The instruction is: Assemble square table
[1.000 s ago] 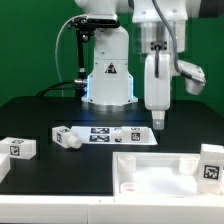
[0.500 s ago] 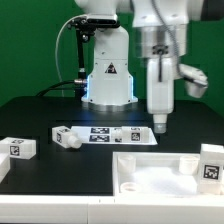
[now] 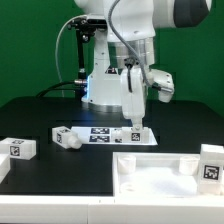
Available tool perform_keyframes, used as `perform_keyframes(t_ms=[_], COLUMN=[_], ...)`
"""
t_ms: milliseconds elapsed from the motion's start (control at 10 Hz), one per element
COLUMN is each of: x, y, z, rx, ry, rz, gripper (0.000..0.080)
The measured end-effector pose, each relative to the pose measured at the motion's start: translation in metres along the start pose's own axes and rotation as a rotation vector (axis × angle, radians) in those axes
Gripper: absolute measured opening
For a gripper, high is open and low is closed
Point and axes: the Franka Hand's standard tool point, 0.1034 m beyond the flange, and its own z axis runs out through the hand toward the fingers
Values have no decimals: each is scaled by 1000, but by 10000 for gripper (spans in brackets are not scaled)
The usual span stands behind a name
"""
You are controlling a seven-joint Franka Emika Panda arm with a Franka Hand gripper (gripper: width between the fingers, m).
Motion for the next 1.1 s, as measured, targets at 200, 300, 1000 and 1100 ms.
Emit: perform_keyframes(t_ms=[200,300,1000,1100], x=[0,2,29,28], y=[1,5,84,87], z=[1,3,48,55], rx=[-2,-2,-98,-113], ry=[1,0,73,85], rz=[0,9,29,22], gripper=[649,649,649,649])
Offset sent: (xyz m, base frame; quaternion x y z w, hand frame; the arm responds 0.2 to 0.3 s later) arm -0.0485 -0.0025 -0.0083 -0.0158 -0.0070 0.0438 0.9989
